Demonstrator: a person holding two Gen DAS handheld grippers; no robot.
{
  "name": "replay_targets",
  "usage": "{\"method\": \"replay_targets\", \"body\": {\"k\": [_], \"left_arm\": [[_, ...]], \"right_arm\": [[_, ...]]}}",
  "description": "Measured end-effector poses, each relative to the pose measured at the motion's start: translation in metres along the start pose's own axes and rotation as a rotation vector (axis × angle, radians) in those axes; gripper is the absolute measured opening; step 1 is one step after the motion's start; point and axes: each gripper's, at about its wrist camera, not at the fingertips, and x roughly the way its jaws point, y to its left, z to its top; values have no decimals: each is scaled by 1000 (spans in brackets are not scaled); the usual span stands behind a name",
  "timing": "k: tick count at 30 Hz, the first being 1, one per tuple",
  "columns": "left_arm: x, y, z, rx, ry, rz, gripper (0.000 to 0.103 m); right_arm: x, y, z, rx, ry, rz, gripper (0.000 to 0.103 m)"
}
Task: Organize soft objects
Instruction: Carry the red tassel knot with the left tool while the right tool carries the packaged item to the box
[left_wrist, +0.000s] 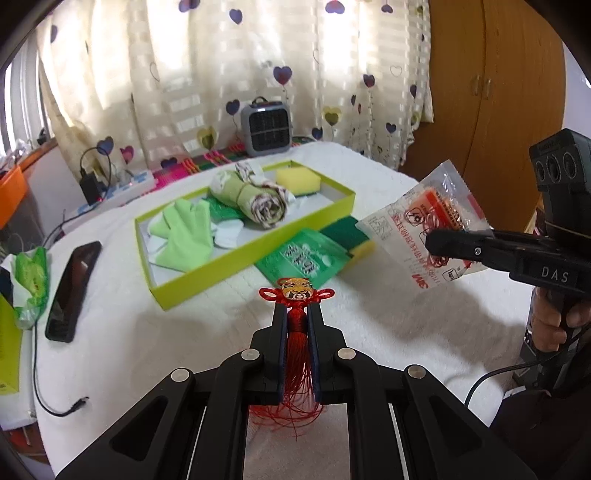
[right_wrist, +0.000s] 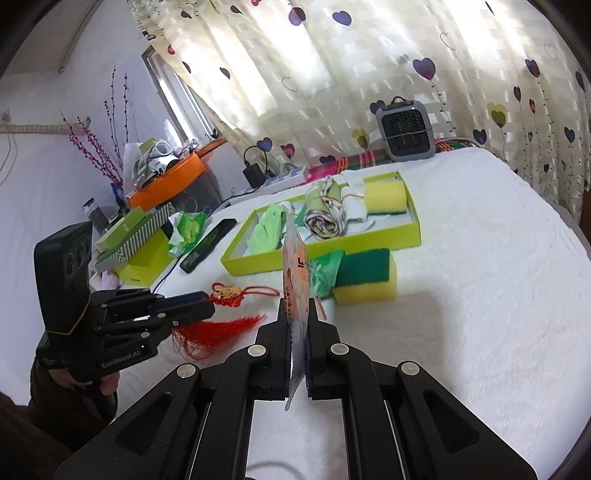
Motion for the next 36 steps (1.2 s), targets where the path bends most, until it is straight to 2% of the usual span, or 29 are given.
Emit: {"method": "replay_targets", "body": {"k": [18, 28, 36], "left_arm": [[-10, 29, 31, -44, -75, 22, 9], [1, 54, 62, -84, -93, 40, 10], [23, 69, 88, -111, -88, 43, 10]], "right_arm": [[14, 11, 33, -45, -15, 3, 6], [27, 6, 61, -63, -30, -14, 6], [43, -5, 89, -91, -34, -68, 6]]}}
